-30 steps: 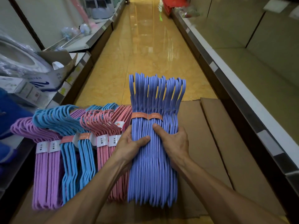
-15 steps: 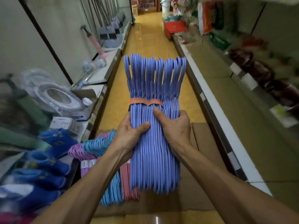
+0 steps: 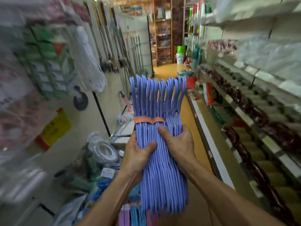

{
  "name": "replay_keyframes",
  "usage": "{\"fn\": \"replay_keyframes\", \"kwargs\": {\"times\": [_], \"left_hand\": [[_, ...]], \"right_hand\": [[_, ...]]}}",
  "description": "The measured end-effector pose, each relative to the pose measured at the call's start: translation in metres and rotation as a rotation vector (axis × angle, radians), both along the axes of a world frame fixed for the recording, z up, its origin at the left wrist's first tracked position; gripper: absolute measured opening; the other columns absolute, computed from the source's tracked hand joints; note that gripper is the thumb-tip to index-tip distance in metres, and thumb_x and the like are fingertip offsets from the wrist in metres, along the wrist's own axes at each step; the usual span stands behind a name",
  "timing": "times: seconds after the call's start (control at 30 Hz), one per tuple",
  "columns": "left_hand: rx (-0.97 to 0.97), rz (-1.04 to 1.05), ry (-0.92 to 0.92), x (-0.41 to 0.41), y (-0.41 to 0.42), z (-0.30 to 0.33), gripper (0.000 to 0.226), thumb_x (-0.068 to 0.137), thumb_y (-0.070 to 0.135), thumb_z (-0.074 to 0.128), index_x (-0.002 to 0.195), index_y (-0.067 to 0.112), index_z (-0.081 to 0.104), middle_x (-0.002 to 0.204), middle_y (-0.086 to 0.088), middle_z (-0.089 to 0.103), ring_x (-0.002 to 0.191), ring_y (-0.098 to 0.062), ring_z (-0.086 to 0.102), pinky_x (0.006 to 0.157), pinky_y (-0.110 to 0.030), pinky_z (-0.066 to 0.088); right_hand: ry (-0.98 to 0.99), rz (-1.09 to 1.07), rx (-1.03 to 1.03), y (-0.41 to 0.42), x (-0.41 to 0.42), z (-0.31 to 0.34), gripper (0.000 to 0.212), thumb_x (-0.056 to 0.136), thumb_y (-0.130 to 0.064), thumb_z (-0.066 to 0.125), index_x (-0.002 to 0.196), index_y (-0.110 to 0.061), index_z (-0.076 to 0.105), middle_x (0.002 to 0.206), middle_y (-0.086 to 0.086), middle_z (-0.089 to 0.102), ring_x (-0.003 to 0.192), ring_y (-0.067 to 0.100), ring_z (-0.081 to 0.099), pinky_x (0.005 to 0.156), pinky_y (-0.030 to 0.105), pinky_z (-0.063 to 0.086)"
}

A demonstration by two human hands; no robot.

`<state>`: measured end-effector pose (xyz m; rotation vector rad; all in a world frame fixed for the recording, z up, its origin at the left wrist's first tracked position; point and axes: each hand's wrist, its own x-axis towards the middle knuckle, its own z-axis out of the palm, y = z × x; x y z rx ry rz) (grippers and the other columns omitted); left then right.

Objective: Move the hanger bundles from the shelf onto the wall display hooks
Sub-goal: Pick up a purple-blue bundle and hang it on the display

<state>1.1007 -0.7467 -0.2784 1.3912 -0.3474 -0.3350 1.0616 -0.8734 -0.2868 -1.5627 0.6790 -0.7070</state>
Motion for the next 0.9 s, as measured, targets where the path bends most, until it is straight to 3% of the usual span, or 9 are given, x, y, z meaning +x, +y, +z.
{"fn": "replay_keyframes", "kwargs": {"times": [0.1,0.3,0.37,0.47,0.57,0.63,0.8,0.9], "left_hand": [[-0.014,0.068,-0.053,-0.014,0.018,0.063,0.040,0.090,-0.005,0.065,0.122,0.019,0.059,0.112,-0.005,0.074,0.096,-0.021,0.074,0.080,-0.038,0.062],[-0.041,0.170,-0.156,-0.039,0.058,0.173,0.038,0.091,-0.006,0.063,0.118,0.020,0.060,0.110,-0.003,0.075,0.097,-0.022,0.073,0.087,-0.047,0.059],[-0.064,0.205,-0.197,-0.050,0.070,0.204,0.038,0.091,-0.007,0.062,0.118,0.019,0.060,0.111,-0.005,0.075,0.097,-0.023,0.074,0.085,-0.046,0.060],[-0.072,0.295,-0.264,-0.066,0.086,0.246,0.038,0.091,-0.007,0.062,0.120,0.019,0.059,0.112,-0.005,0.074,0.099,-0.022,0.073,0.086,-0.046,0.060],[-0.065,0.419,-0.319,-0.082,0.098,0.281,0.038,0.091,-0.006,0.061,0.122,0.016,0.058,0.115,-0.006,0.072,0.104,-0.025,0.071,0.092,-0.052,0.056],[-0.061,0.513,-0.352,-0.093,0.107,0.300,0.039,0.090,-0.008,0.061,0.121,0.015,0.058,0.114,-0.007,0.071,0.102,-0.023,0.071,0.092,-0.051,0.057],[-0.028,0.719,-0.409,-0.119,0.131,0.330,0.042,0.089,-0.008,0.060,0.113,0.027,0.058,0.108,0.002,0.072,0.097,-0.014,0.072,0.090,-0.045,0.059],[0.015,0.837,-0.435,-0.135,0.145,0.337,0.043,0.090,-0.004,0.060,0.124,0.022,0.056,0.113,0.000,0.071,0.103,-0.019,0.070,0.093,-0.049,0.056]], "right_hand": [[-0.002,0.036,-0.019,0.018,-0.002,0.065,0.055,0.078,-0.057,0.075,0.112,-0.019,0.055,0.105,-0.002,0.066,0.097,0.022,0.066,0.087,0.049,0.056],[-0.013,0.084,-0.083,0.060,-0.011,0.178,0.068,0.076,-0.068,0.069,0.116,-0.015,0.053,0.111,0.005,0.064,0.105,0.030,0.062,0.090,0.050,0.052],[-0.058,0.115,-0.094,0.072,-0.015,0.210,0.071,0.075,-0.068,0.070,0.119,-0.016,0.053,0.114,0.004,0.065,0.107,0.028,0.062,0.089,0.046,0.052],[-0.141,0.193,-0.115,0.088,-0.017,0.252,0.066,0.075,-0.066,0.072,0.117,-0.018,0.057,0.107,-0.002,0.065,0.103,0.024,0.064,0.076,0.036,0.051],[-0.178,0.330,-0.094,0.103,-0.018,0.287,0.074,0.074,-0.068,0.072,0.123,-0.015,0.057,0.113,0.001,0.067,0.102,0.021,0.066,0.078,0.038,0.056],[-0.217,0.388,-0.103,0.116,-0.020,0.307,0.068,0.072,-0.068,0.073,0.113,-0.017,0.059,0.102,-0.002,0.068,0.092,0.017,0.067,0.072,0.035,0.056],[-0.272,0.588,-0.037,0.154,-0.029,0.340,0.082,0.055,-0.076,0.075,0.107,-0.015,0.058,0.098,0.002,0.071,0.088,0.022,0.071,0.080,0.049,0.059],[-0.310,0.676,-0.030,0.177,-0.037,0.349,0.091,0.049,-0.081,0.073,0.111,-0.016,0.058,0.102,0.003,0.070,0.091,0.023,0.070,0.082,0.049,0.059]]}}
